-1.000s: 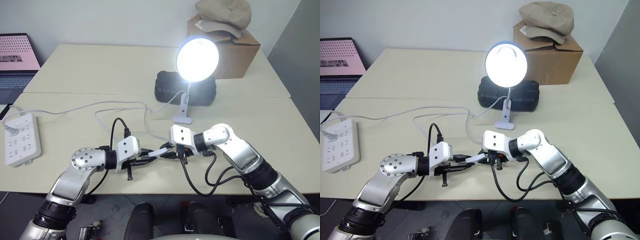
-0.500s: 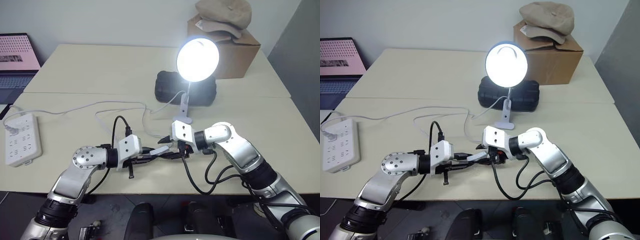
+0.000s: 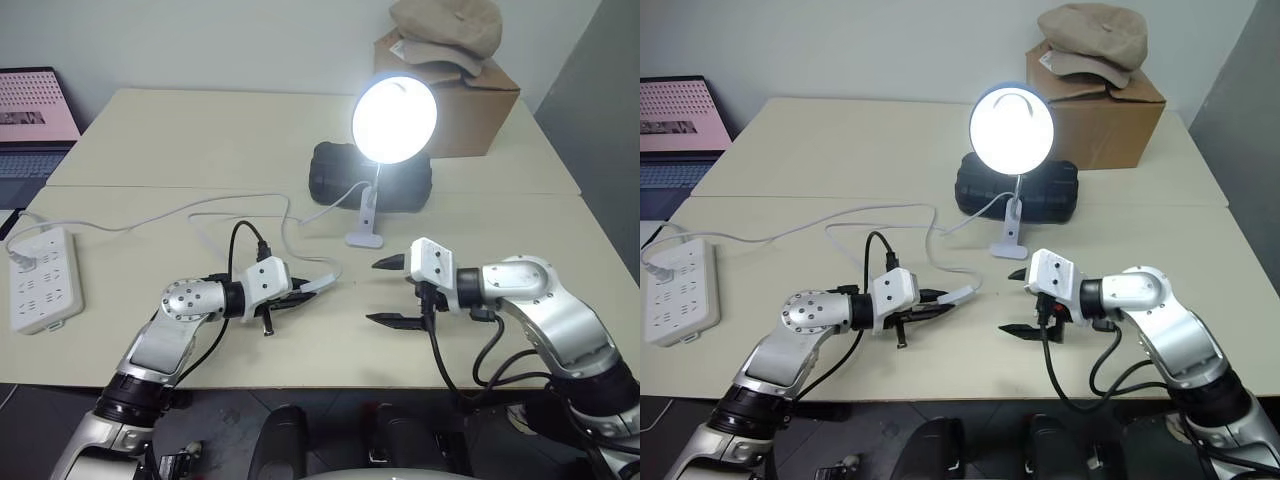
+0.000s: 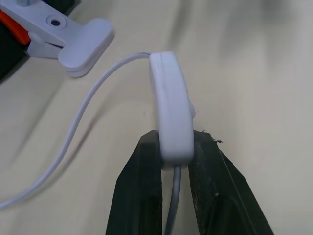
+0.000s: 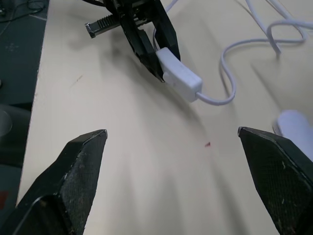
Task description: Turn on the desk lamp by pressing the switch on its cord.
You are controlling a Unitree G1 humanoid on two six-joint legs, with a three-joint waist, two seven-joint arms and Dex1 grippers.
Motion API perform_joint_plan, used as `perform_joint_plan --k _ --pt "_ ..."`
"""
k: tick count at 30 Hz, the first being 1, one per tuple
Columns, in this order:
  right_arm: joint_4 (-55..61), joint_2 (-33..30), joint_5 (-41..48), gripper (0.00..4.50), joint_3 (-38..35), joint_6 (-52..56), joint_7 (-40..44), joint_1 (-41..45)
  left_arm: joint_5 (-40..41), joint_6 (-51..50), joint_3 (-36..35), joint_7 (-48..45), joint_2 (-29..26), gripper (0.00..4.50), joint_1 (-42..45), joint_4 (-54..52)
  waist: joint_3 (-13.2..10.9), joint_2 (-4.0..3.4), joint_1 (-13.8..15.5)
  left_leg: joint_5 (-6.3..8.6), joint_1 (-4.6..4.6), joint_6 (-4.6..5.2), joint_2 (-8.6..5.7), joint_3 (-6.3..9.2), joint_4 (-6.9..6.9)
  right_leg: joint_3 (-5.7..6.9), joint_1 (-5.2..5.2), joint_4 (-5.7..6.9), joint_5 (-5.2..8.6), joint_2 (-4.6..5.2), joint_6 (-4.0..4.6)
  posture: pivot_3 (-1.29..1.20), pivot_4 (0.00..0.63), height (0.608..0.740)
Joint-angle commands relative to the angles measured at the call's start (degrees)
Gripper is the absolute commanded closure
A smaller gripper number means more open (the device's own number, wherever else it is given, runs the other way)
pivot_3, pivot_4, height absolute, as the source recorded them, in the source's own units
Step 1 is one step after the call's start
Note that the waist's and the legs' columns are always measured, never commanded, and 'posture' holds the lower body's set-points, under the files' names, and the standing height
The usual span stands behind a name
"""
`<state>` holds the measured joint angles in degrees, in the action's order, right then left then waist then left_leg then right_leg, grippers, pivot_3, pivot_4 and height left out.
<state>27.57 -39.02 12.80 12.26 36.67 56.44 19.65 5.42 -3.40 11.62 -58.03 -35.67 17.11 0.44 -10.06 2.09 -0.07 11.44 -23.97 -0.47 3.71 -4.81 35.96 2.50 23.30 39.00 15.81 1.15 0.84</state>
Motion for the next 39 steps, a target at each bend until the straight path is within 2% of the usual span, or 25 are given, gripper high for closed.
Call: perform_joint_plan --k 1,3,4,5,11,17,19,23,28,32,39 --pt "5.0 -0.8 0.1 0.01 -3.4 1.6 -4.4 -2.9 -1.3 2.9 1.3 -0.3 1.2 4.08 2.3 3.2 0.0 0.00 0.0 0.00 0.00 0.00 0.00 0.00 0.00 0.00 0.00 0.00 0.00 -0.01 0.00 0.00 0.150 0.740" --pt "6.0 -0.4 0.3 0.00 -3.9 2.4 -6.1 -3.9 -1.9 4.3 1.5 -0.5 1.4 3.37 3.1 5.2 0.0 0.00 0.1 0.00 -0.02 0.00 -0.01 0.03 0.01 0.02 0.00 0.00 0.00 0.00 -0.01 0.00 0.150 0.740" --pt "6.4 -0.3 0.5 0.00 -4.0 2.7 -6.7 -4.1 -1.5 4.5 1.7 -1.7 1.0 3.32 3.2 5.6 0.0 0.00 0.1 0.00 -0.03 0.00 -0.01 0.02 0.01 0.02 0.00 -0.01 0.00 0.00 -0.01 0.00 0.150 0.740" --pt "6.6 -0.2 0.6 0.00 -4.0 2.9 -7.3 -4.2 -1.2 4.9 1.9 -2.8 0.6 2.98 3.2 5.9 0.0 0.01 0.0 0.00 -0.02 0.00 -0.02 0.00 0.01 -0.02 0.00 -0.01 0.00 0.00 -0.01 0.00 0.150 0.740" --pt "7.2 -0.2 1.4 0.00 -4.2 3.3 -9.0 -4.2 0.9 4.9 -0.3 -5.2 -1.5 1.84 1.7 4.5 0.0 0.01 0.0 0.00 -0.02 0.00 -0.01 0.01 0.01 0.00 0.00 -0.01 0.00 0.00 -0.01 0.00 0.150 0.740" --pt "6.6 -1.0 3.8 0.00 -5.1 2.8 -8.3 -3.9 7.8 -3.5 -7.6 -4.2 -5.7 0.53 -5.6 -6.4 0.0 0.01 -0.2 0.00 -0.02 0.00 0.03 0.00 -0.02 -0.02 0.03 -0.03 0.01 0.00 0.00 0.00 0.150 0.740" --pt "6.5 -1.6 4.5 0.00 -5.7 2.3 -7.5 -4.2 9.4 -7.1 -9.8 -3.6 -7.5 0.22 -8.8 -10.8 0.0 0.00 -0.1 0.00 -0.02 0.00 0.01 0.01 -0.02 0.00 0.02 -0.02 0.02 0.00 0.00 0.00 0.150 0.740" --pt "6.3 -3.7 7.4 0.00 -7.9 -0.6 -3.7 -6.1 13.6 -15.3 -21.9 1.6 -10.0 0.22 -22.3 -24.1 0.0 0.01 -0.3 0.01 0.01 -0.01 0.00 -0.01 -0.02 -0.05 -0.03 -0.09 0.02 0.04 -0.01 0.00 0.150 0.740" --pt "4.8 -6.0 10.0 0.00 -11.4 -3.3 -0.4 -8.4 15.3 -21.1 -30.0 2.4 -11.8 0.22 -34.0 -33.0 0.0 0.02 0.0 0.01 0.02 -0.01 0.05 0.09 -0.03 0.07 0.01 -0.06 0.03 0.03 0.02 0.00 0.150 0.740" --pt "4.9 -7.1 11.0 0.00 -12.6 -3.8 0.1 -9.5 17.0 -21.9 -31.0 2.3 -12.1 0.22 -35.3 -33.8 -0.1 -0.04 0.5 0.01 0.10 -0.02 -0.01 0.15 0.00 0.11 0.09 -0.08 0.23 0.08 0.35 0.00 0.150 0.740" --pt "3.7 -7.7 9.5 0.00 -12.1 -5.8 -0.7 -10.1 19.7 -23.4 -29.6 2.7 -11.8 0.22 -32.0 -33.7 -0.1 -0.04 0.5 0.02 0.08 -0.02 0.00 0.11 -0.02 0.06 -0.04 -0.08 0.23 0.08 0.38 0.00 0.150 0.740"
